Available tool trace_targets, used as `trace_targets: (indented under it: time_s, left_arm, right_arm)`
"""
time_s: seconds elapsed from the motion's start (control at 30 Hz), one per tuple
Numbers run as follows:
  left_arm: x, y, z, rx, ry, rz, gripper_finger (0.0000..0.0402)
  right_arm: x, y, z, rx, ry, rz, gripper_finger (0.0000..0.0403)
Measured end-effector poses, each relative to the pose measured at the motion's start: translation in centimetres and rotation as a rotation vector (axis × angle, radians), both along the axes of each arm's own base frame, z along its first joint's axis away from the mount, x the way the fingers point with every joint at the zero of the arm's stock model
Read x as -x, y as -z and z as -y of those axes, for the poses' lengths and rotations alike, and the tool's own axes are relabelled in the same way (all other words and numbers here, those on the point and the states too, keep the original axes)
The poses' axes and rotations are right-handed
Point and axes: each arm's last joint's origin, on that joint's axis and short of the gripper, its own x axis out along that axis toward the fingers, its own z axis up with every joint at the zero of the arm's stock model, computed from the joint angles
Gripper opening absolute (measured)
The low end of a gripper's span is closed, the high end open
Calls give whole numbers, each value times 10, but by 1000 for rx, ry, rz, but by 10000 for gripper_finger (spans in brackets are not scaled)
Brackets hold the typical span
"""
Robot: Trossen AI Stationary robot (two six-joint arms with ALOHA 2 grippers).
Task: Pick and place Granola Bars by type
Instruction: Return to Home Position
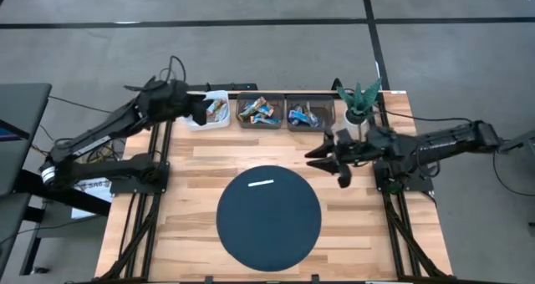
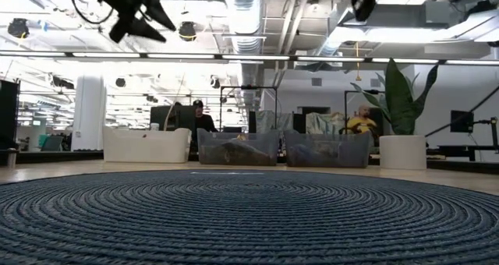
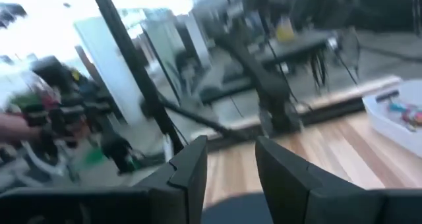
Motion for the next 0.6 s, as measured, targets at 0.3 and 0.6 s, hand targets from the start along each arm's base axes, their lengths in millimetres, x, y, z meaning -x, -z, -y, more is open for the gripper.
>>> trace_targets:
  time_s: [0.3, 0.6]
  left_arm:
    - [16, -14, 19, 11, -28, 139, 191]
    - [13, -14, 24, 23, -27, 139, 191]
  right_arm:
    - [40, 25, 2, -39, -7, 234, 120]
    - [79, 35, 7, -42, 40, 308, 120]
